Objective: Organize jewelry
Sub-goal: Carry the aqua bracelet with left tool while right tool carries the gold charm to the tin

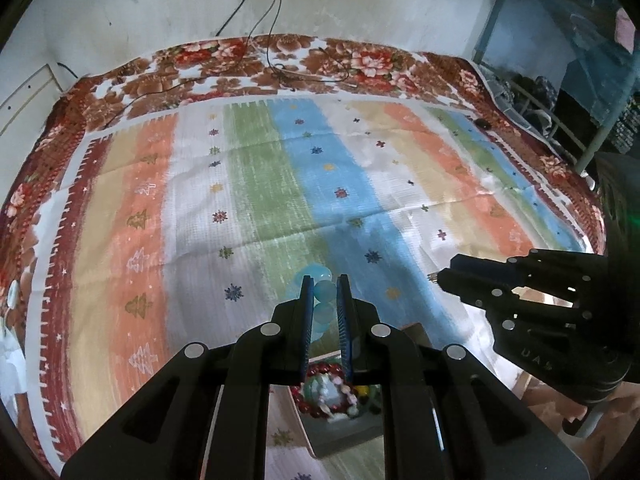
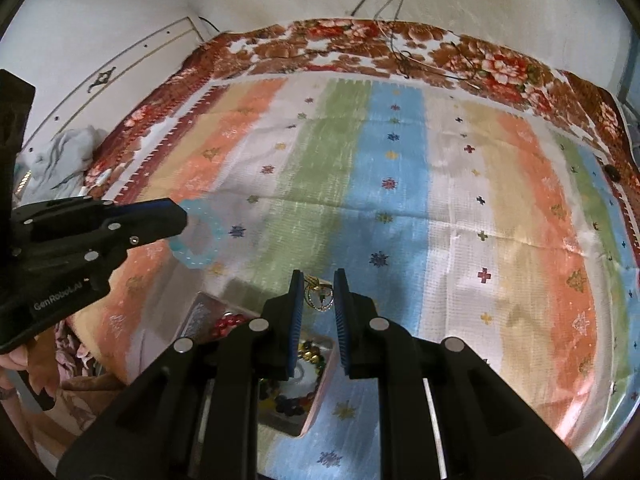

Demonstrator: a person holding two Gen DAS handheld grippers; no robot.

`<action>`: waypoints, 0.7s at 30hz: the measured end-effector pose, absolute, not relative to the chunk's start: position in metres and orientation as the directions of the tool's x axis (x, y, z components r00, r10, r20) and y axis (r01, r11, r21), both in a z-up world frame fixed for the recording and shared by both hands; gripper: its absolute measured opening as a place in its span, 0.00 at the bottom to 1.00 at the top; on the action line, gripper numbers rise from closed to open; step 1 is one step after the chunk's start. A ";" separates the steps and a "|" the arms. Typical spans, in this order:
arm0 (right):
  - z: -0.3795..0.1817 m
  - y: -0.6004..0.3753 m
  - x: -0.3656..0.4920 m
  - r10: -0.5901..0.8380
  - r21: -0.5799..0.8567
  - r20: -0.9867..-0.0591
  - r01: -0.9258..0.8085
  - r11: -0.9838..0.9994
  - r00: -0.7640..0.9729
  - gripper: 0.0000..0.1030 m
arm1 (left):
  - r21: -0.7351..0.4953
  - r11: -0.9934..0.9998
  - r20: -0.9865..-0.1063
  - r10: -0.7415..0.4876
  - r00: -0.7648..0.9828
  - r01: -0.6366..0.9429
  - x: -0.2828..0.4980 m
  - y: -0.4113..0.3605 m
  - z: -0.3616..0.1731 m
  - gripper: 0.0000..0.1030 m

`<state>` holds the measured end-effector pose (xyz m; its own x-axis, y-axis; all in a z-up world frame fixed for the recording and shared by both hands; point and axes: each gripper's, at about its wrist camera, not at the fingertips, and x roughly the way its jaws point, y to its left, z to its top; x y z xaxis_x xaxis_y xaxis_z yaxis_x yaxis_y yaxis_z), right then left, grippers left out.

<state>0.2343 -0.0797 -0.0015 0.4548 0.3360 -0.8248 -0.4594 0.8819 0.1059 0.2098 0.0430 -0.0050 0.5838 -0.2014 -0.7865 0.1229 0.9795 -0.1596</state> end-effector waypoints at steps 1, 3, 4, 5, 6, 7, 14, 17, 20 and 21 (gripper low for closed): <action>0.001 -0.080 0.229 0.344 0.109 -0.819 -0.464 0.879 0.459 0.16 | -0.162 0.979 -0.784 -0.203 0.587 0.124 0.206 0.043 -0.004 0.11; 0.003 -0.082 0.222 0.350 0.112 -0.814 -0.467 0.877 0.463 0.16 | -0.168 0.978 -0.778 -0.210 0.593 0.126 0.199 0.042 -0.002 0.11; 0.004 -0.083 0.218 0.356 0.117 -0.814 -0.470 0.875 0.459 0.16 | -0.169 0.978 -0.775 -0.211 0.596 0.126 0.194 0.041 -0.002 0.11; 0.004 -0.083 0.216 0.357 0.119 -0.816 -0.472 0.874 0.455 0.16 | -0.170 0.977 -0.774 -0.212 0.597 0.126 0.191 0.040 -0.002 0.11; 0.004 -0.083 0.212 0.358 0.120 -0.818 -0.475 0.872 0.451 0.16 | -0.172 0.976 -0.772 -0.216 0.598 0.130 0.187 0.038 -0.001 0.11; 0.004 -0.084 0.209 0.360 0.119 -0.818 -0.480 0.869 0.449 0.16 | -0.173 0.976 -0.771 -0.220 0.598 0.135 0.184 0.037 -0.002 0.11; 0.009 -0.086 0.185 0.397 0.150 -0.808 -0.499 0.854 0.436 0.16 | -0.175 0.975 -0.771 -0.224 0.596 0.139 0.161 0.030 -0.006 0.11; 0.010 -0.085 0.173 0.440 0.173 -0.791 -0.533 0.828 0.426 0.16 | -0.179 0.974 -0.769 -0.227 0.597 0.140 0.152 0.027 -0.008 0.11; 0.009 -0.084 0.166 0.460 0.174 -0.784 -0.562 0.808 0.418 0.16 | -0.177 0.974 -0.774 -0.227 0.591 0.142 0.147 0.025 -0.012 0.11; 0.008 -0.084 0.165 0.461 0.175 -0.786 -0.566 0.806 0.413 0.16 | -0.178 0.974 -0.774 -0.228 0.590 0.141 0.146 0.024 -0.012 0.11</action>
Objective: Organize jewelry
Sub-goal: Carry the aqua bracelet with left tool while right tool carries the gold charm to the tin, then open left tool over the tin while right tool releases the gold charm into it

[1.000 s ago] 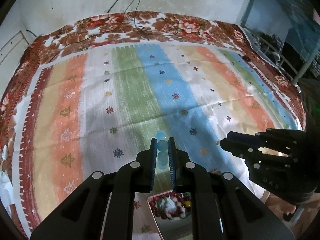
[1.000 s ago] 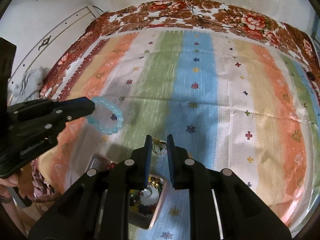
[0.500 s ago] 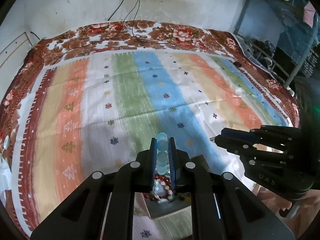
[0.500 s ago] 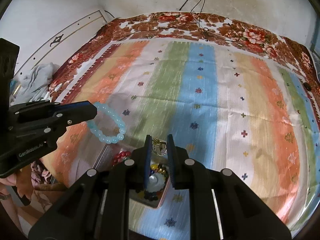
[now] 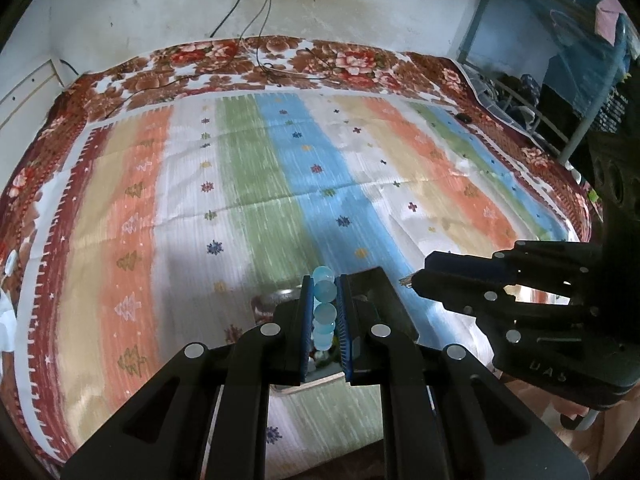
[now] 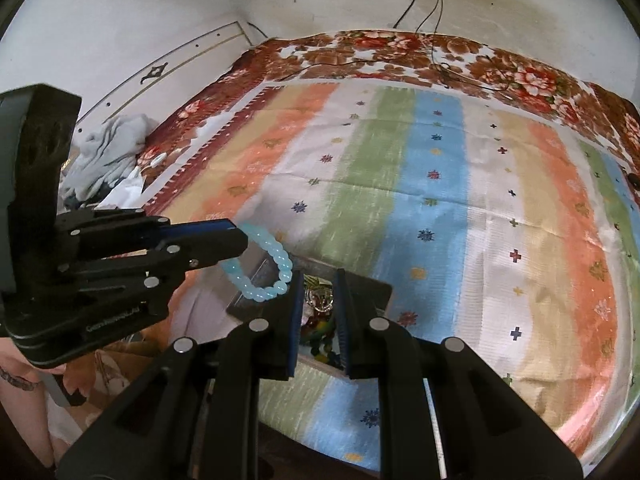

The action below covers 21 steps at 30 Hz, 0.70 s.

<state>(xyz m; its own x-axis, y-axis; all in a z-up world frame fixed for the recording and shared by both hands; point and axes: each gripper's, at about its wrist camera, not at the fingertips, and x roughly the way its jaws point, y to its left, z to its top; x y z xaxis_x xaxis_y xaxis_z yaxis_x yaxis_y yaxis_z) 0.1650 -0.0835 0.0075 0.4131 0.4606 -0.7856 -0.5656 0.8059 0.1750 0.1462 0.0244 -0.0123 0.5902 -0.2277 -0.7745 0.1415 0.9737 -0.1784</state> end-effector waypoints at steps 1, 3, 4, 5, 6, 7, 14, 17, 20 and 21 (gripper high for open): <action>0.006 -0.083 0.164 0.461 0.176 -0.788 -0.568 0.804 0.408 0.16 | -0.179 0.974 -0.775 -0.228 0.590 0.141 0.146 0.024 -0.012 0.11; 0.004 -0.082 0.163 0.454 0.172 -0.797 -0.570 0.803 0.399 0.16 | -0.181 0.973 -0.774 -0.229 0.590 0.141 0.145 0.023 -0.013 0.11; 0.002 -0.081 0.163 0.451 0.172 -0.802 -0.571 0.803 0.392 0.16 | -0.179 0.974 -0.775 -0.227 0.590 0.140 0.145 0.024 -0.013 0.11; 0.000 -0.080 0.164 0.448 0.173 -0.805 -0.570 0.804 0.389 0.16 | -0.178 0.974 -0.776 -0.225 0.589 0.138 0.145 0.024 -0.013 0.11; -0.001 -0.080 0.164 0.446 0.173 -0.807 -0.567 0.805 0.387 0.16 | -0.178 0.975 -0.778 -0.222 0.588 0.133 0.145 0.024 -0.014 0.11; -0.002 -0.080 0.165 0.443 0.173 -0.809 -0.565 0.807 0.386 0.16 | -0.178 0.975 -0.779 -0.221 0.587 0.130 0.145 0.025 -0.015 0.11; -0.009 -0.078 0.169 0.428 0.167 -0.823 -0.560 0.811 0.373 0.17 | -0.187 0.974 -0.783 -0.225 0.580 0.126 0.148 0.028 -0.018 0.13; -0.009 -0.079 0.169 0.423 0.162 -0.823 -0.557 0.814 0.379 0.27 | -0.199 0.972 -0.782 -0.232 0.579 0.121 0.152 0.034 -0.018 0.24; -0.008 -0.081 0.169 0.412 0.146 -0.819 -0.550 0.823 0.399 0.43 | -0.202 0.974 -0.780 -0.222 0.585 0.099 0.151 0.041 -0.017 0.32; -0.007 -0.082 0.169 0.411 0.143 -0.817 -0.548 0.824 0.404 0.45 | -0.203 0.975 -0.779 -0.219 0.587 0.094 0.151 0.042 -0.016 0.36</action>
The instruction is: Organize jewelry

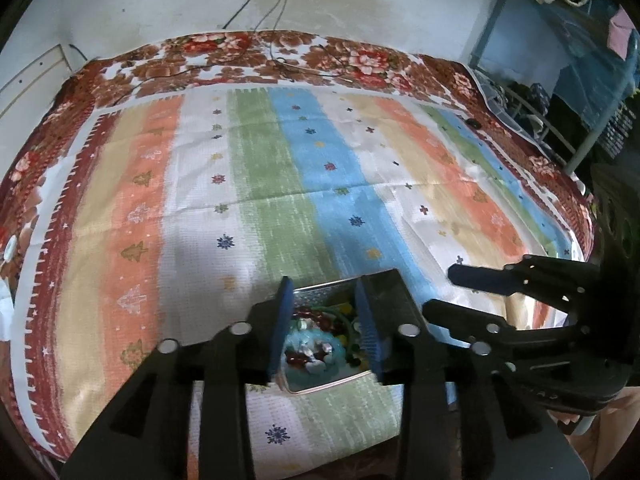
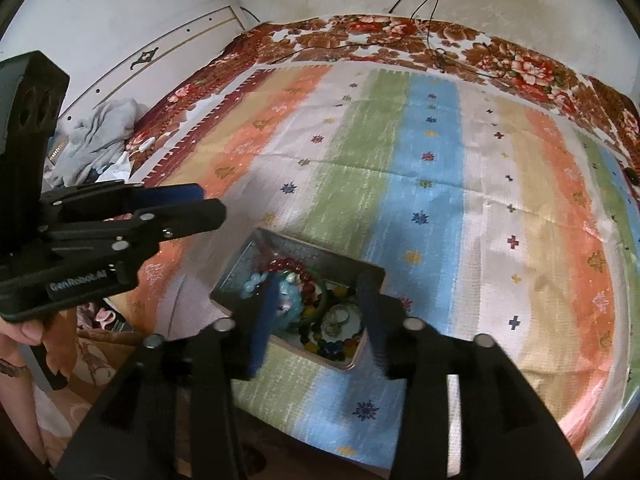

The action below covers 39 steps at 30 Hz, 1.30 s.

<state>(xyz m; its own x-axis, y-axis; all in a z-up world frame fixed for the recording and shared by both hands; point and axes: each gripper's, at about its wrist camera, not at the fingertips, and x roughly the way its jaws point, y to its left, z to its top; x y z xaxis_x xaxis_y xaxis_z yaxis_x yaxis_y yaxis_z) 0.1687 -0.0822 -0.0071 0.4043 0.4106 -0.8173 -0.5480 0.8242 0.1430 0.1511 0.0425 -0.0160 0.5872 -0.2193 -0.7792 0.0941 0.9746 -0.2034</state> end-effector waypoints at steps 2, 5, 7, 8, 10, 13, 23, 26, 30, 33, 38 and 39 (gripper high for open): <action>-0.004 -0.085 0.168 0.413 0.139 -0.810 -0.547 0.826 0.417 0.49 | -0.202 0.975 -0.776 -0.215 0.592 0.089 0.149 0.045 -0.014 0.42; 0.002 -0.090 0.166 0.423 0.134 -0.789 -0.547 0.826 0.445 0.56 | -0.194 0.977 -0.771 -0.209 0.601 0.091 0.146 0.048 -0.011 0.51; 0.005 -0.094 0.164 0.429 0.138 -0.776 -0.539 0.831 0.463 0.60 | -0.201 0.975 -0.767 -0.216 0.605 0.093 0.143 0.051 -0.010 0.58; 0.008 -0.098 0.163 0.433 0.141 -0.766 -0.533 0.834 0.475 0.65 | -0.199 0.976 -0.764 -0.214 0.609 0.092 0.141 0.052 -0.010 0.60; 0.012 -0.105 0.158 0.436 0.137 -0.745 -0.524 0.840 0.505 0.73 | -0.196 0.976 -0.756 -0.215 0.619 0.099 0.136 0.053 -0.008 0.70; 0.018 -0.112 0.151 0.435 0.122 -0.719 -0.517 0.847 0.543 0.84 | -0.186 0.976 -0.742 -0.217 0.635 0.117 0.127 0.049 -0.006 0.83; 0.034 -0.130 0.118 0.434 0.079 -0.647 -0.510 0.856 0.627 0.95 | -0.109 0.984 -0.706 -0.176 0.686 0.141 0.083 0.034 -0.007 0.94; 0.036 -0.133 0.104 0.436 0.061 -0.626 -0.517 0.854 0.646 0.95 | -0.119 0.984 -0.667 -0.177 0.724 0.130 0.062 0.031 -0.005 0.94; 0.034 -0.137 0.089 0.429 0.054 -0.628 -0.514 0.856 0.649 0.95 | -0.078 0.991 -0.635 -0.136 0.761 0.112 0.045 0.024 -0.004 0.95; 0.034 -0.144 0.076 0.415 0.044 -0.607 -0.492 0.869 0.678 0.95 | 0.017 0.996 -0.602 -0.055 0.797 0.082 0.036 0.014 -0.001 0.94; 0.042 -0.155 0.048 0.424 0.036 -0.527 -0.479 0.877 0.736 0.95 | -0.009 0.998 -0.571 -0.057 0.819 0.063 0.028 0.014 0.008 0.94; 0.040 -0.158 0.048 0.433 0.059 -0.540 -0.481 0.875 0.722 0.95 | -0.033 0.997 -0.566 -0.080 0.821 0.074 0.026 0.016 0.009 0.94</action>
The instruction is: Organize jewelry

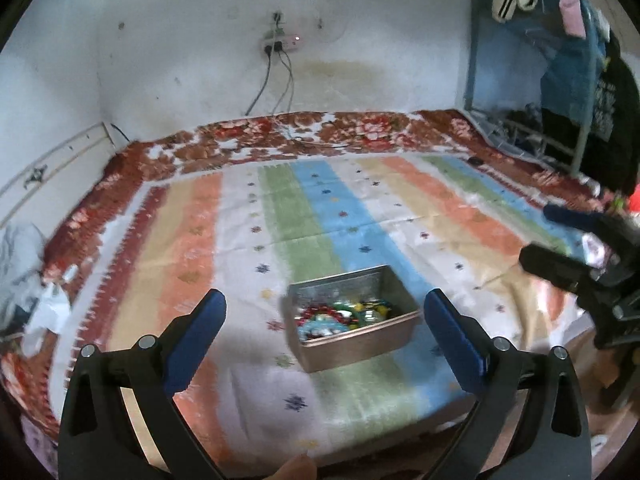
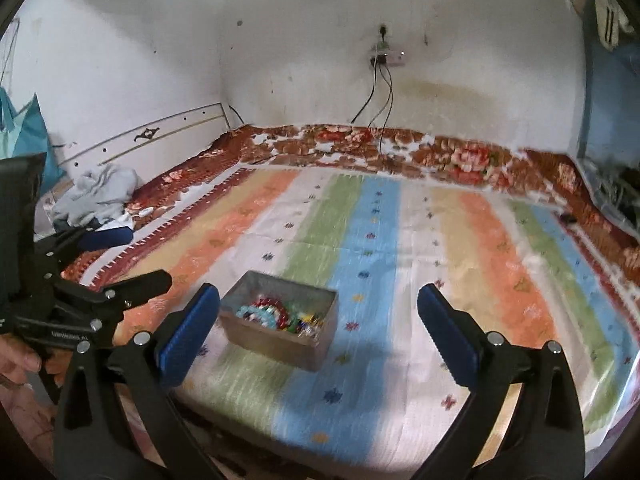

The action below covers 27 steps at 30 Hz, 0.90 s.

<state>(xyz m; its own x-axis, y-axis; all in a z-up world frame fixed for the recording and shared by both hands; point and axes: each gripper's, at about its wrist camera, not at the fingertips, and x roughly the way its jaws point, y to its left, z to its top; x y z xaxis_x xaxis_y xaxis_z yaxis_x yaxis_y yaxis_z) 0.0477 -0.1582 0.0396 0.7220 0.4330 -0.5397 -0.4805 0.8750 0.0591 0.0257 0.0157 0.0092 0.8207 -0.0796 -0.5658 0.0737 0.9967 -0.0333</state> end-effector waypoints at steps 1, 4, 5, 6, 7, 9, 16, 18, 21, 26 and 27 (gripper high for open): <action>0.037 -0.160 0.048 0.435 0.075 -0.553 -0.478 0.875 0.710 0.95 | -0.038 0.996 -0.560 -0.084 0.824 0.076 0.023 0.015 0.010 0.94; 0.034 -0.160 0.048 0.423 0.063 -0.564 -0.473 0.879 0.710 0.95 | -0.032 0.996 -0.536 -0.091 0.839 0.088 0.014 0.009 0.011 0.94; 0.033 -0.160 0.048 0.417 0.055 -0.565 -0.472 0.880 0.712 0.95 | -0.030 0.995 -0.532 -0.095 0.841 0.094 0.012 0.006 0.010 0.94; 0.033 -0.160 0.048 0.414 0.053 -0.568 -0.470 0.881 0.712 0.95 | -0.028 0.995 -0.528 -0.098 0.843 0.098 0.010 0.003 0.010 0.94; 0.032 -0.161 0.050 0.411 0.055 -0.572 -0.467 0.883 0.710 0.95 | -0.026 0.995 -0.526 -0.099 0.845 0.101 0.008 0.001 0.009 0.94; 0.030 -0.163 0.051 0.410 0.063 -0.578 -0.462 0.884 0.705 0.95 | -0.008 0.995 -0.528 -0.092 0.844 0.103 0.006 -0.004 0.006 0.94; 0.026 -0.176 0.059 0.421 0.130 -0.597 -0.436 0.891 0.683 0.95 | 0.038 0.996 -0.509 -0.047 0.859 0.078 0.000 -0.009 0.004 0.94; 0.025 -0.177 0.060 0.422 0.141 -0.602 -0.430 0.892 0.678 0.95 | 0.039 0.997 -0.498 -0.033 0.867 0.061 -0.001 -0.007 0.005 0.94; 0.023 -0.178 0.062 0.418 0.142 -0.610 -0.426 0.894 0.673 0.95 | 0.038 0.999 -0.494 -0.016 0.869 0.040 -0.001 -0.004 0.004 0.94; 0.022 -0.177 0.062 0.417 0.141 -0.616 -0.427 0.893 0.669 0.95 | 0.024 0.999 -0.499 -0.020 0.866 0.038 0.000 -0.002 0.003 0.94; 0.021 -0.177 0.062 0.415 0.137 -0.617 -0.429 0.893 0.668 0.95 | 0.022 0.999 -0.498 -0.024 0.867 0.041 -0.001 -0.002 0.003 0.94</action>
